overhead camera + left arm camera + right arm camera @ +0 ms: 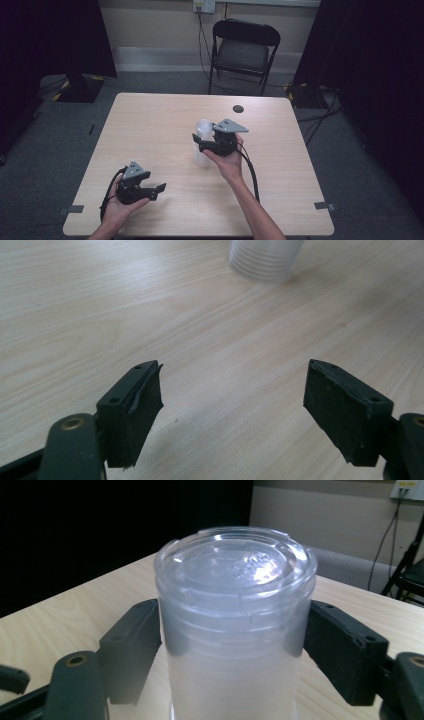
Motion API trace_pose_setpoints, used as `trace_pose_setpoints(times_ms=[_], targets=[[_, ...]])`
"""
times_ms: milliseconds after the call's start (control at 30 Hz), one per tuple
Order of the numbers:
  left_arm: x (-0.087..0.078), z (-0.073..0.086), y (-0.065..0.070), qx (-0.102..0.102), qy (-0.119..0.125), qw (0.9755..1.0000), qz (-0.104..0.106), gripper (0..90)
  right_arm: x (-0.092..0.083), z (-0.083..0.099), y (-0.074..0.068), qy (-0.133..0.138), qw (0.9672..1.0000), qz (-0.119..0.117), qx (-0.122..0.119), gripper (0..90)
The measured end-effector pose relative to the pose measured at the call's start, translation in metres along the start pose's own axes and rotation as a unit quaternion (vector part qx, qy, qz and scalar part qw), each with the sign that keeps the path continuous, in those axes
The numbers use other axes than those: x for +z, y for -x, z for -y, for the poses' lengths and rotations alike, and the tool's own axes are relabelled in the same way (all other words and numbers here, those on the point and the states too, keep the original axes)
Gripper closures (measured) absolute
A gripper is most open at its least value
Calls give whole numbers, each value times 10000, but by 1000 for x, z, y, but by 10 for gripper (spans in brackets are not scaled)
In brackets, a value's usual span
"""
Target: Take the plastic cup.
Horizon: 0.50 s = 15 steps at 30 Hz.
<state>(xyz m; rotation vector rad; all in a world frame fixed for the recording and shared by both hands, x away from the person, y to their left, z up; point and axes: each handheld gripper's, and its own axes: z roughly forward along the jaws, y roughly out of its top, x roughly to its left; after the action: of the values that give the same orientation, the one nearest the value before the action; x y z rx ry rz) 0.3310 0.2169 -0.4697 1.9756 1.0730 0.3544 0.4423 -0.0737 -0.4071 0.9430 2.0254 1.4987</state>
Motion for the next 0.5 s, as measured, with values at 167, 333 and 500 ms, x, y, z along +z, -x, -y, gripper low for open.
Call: trace_pose_setpoints(times_ms=[167, 333, 500], targets=[[0, 0, -1, 2, -5, 10000, -12, 230, 3, 3, -3, 20, 9999, 82, 68, 264], [0, 0, -1, -9, -24, 10000, -6, 231, 6, 9, -7, 94, 9995, 262, 174, 268], [-1, 0, -1, -31, 6, 10000, -11, 230, 10, 14, -11, 72, 9991, 401, 86, 282]])
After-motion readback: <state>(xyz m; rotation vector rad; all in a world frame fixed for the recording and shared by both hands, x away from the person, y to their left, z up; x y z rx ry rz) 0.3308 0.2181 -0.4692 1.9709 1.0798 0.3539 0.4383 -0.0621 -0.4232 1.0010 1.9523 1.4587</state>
